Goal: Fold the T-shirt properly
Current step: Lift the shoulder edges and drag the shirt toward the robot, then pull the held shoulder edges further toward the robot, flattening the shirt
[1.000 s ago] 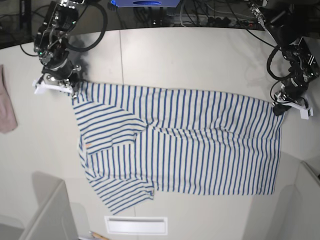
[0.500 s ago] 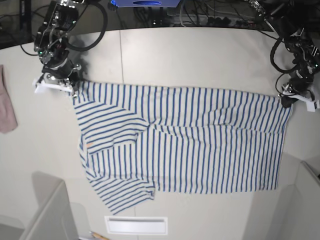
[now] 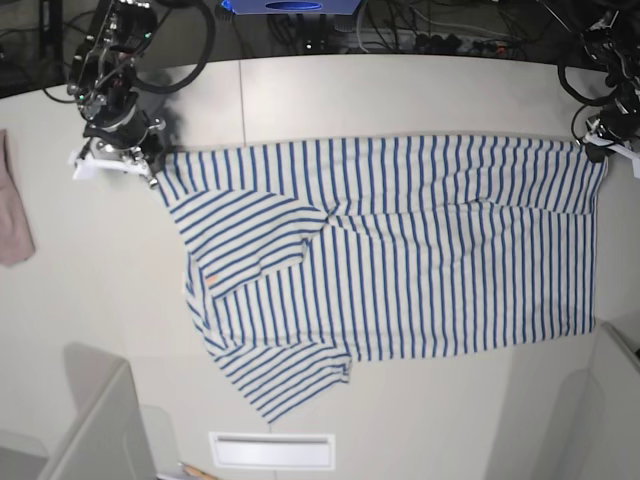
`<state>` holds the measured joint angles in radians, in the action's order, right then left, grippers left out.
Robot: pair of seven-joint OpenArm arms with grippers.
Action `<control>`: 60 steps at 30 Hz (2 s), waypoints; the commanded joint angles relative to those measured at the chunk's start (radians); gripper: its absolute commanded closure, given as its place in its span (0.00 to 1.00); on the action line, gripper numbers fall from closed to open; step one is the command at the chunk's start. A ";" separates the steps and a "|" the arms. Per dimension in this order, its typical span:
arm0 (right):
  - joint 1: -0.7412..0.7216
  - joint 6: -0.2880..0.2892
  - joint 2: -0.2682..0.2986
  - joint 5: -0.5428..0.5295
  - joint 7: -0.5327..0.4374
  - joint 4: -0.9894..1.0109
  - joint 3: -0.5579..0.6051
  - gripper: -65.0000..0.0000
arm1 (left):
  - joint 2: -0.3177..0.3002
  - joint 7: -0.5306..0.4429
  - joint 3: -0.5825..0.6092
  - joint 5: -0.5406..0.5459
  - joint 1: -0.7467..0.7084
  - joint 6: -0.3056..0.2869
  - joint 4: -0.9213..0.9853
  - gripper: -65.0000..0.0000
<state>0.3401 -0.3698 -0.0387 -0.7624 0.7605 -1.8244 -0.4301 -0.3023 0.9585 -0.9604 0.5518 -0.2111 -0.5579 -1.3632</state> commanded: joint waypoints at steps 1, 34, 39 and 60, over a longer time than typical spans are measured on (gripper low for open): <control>0.011 0.007 0.006 -0.006 -0.012 -0.039 -0.002 1.00 | -0.024 -0.014 -0.006 0.011 -0.009 -0.006 -0.017 1.00; 0.284 0.191 -0.050 -0.006 -0.019 -0.114 -0.009 1.00 | -0.025 -0.016 -0.015 0.009 -0.170 -0.006 -0.155 0.83; 0.310 0.194 -0.050 -0.006 -0.020 -0.114 -0.009 1.00 | -0.045 -0.016 -0.016 0.009 -0.185 -0.006 -0.155 1.00; 0.282 0.194 -0.043 -0.004 -0.016 -0.114 -0.003 1.00 | -0.051 -0.019 -0.121 0.115 -0.213 -0.011 -0.132 0.15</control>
<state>0.6147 -0.1852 -0.0853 -0.7593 0.7525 -1.9198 -0.4320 -0.3279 0.9554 -1.0748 0.6518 -0.4259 -0.5674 -1.4807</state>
